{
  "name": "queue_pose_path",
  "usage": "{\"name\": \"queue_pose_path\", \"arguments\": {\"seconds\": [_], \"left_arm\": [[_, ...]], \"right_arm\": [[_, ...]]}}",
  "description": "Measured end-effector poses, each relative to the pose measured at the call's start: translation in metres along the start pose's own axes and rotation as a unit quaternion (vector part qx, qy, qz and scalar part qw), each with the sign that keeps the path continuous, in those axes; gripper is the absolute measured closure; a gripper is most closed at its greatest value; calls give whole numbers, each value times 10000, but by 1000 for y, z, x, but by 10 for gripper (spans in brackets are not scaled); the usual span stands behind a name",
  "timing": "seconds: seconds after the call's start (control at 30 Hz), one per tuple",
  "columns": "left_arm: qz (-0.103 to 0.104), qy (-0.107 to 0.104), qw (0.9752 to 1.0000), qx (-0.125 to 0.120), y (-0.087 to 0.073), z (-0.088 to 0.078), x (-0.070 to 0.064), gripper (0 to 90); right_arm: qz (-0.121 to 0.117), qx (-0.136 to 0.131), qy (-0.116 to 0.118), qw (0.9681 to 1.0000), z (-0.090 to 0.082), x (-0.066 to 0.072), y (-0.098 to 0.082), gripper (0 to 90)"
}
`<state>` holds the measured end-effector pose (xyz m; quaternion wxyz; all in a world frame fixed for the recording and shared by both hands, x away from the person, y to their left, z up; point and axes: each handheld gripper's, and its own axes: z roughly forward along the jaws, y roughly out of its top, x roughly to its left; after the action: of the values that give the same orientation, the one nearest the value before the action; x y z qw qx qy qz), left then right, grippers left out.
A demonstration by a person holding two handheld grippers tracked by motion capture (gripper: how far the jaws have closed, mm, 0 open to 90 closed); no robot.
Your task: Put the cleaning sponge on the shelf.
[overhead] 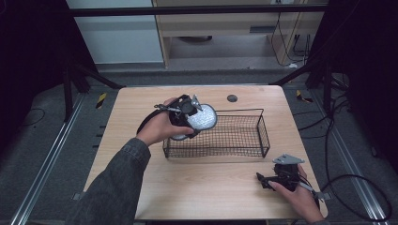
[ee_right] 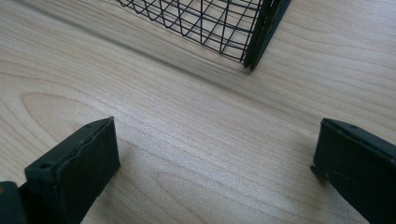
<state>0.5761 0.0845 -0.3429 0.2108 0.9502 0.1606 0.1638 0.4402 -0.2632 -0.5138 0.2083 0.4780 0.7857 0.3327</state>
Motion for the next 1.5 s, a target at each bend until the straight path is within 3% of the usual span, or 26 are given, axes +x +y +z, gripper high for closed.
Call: {"name": "queue_pose_path", "arguments": {"seconds": [0.47,0.67,0.87,1.07,1.3,1.5], "left_arm": [[292,-88,9991,302,7,27,-9,77],[280,-120,9989,348,2,33,-8,76],[420,-134,9982,412,-6,37,-4,75],[404,-166,9979,480,-11,41,-2,73],[171,-178,9991,339,-13,44,2,53],[182,-254,9991,274,-15,41,0,99]], "right_arm": [[-4,1,5,10000,0,0,0,4],[-5,0,5,10000,0,0,0,4],[-5,1,4,10000,0,0,0,4],[-5,1,4,10000,0,0,0,4],[2,-1,13,10000,0,0,0,4],[0,5,6,10000,0,0,0,4]]}}
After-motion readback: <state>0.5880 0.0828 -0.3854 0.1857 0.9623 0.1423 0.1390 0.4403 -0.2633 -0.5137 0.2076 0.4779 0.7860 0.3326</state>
